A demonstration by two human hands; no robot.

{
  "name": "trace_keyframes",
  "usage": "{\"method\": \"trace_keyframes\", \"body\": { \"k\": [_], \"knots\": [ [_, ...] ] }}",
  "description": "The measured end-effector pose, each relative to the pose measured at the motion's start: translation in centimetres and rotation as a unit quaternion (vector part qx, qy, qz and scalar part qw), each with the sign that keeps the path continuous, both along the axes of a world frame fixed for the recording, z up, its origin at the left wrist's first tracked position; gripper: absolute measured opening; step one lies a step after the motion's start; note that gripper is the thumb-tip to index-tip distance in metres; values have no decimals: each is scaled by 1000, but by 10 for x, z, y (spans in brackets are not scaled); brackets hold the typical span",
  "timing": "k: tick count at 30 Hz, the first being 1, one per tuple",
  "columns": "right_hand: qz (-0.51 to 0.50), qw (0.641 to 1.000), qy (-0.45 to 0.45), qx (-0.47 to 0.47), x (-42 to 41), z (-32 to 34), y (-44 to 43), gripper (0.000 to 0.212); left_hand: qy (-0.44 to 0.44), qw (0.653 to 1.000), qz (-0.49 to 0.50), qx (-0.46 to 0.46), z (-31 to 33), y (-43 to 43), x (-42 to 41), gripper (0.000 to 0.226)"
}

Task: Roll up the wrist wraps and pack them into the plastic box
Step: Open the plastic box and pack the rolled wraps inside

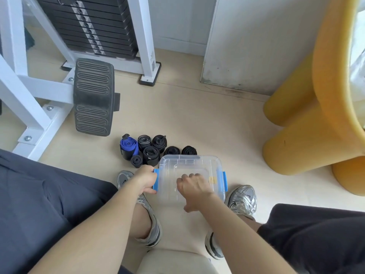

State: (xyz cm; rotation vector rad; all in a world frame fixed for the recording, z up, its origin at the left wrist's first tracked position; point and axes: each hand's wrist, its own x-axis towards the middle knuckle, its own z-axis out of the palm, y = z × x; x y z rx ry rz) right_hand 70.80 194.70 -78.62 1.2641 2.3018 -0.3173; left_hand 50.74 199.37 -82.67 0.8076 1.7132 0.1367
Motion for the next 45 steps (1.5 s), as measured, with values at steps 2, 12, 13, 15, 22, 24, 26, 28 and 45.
{"method": "trace_keyframes", "body": {
  "k": [2, 12, 13, 15, 22, 24, 26, 28, 45],
  "knots": [
    [-31, 999, 21, -16, 4, -3, -1, 65, 1, 1000, -3, 8, -2, -2, -1, 27],
    [-182, 959, 149, -157, 35, 14, 29, 67, 29, 999, -15, 18, -7, -12, 4, 49],
    [-191, 954, 157, -169, 36, 19, 32, 65, 38, 999, -16, 25, -6, -12, 4, 48],
    [-204, 946, 166, -188, 39, 34, 43, 62, 45, 998, -11, 35, -5, -11, 4, 44],
    [-282, 921, 211, -169, 81, 99, 89, 69, 43, 998, -33, 16, -6, -10, 3, 53],
    [-340, 894, 264, -123, 99, 102, 94, 70, 78, 995, -47, 34, -6, -8, 3, 38],
    [-400, 862, 297, -90, 114, 94, 95, 70, 107, 991, -62, 43, -9, -8, 3, 24],
    [-435, 851, 286, -65, 125, 78, 92, 67, 149, 982, -98, 61, -8, -7, 4, 19],
    [-448, 871, 189, -72, 126, -8, 67, 59, 221, 926, -216, 217, -1, 10, 24, 30]
  ]
}}
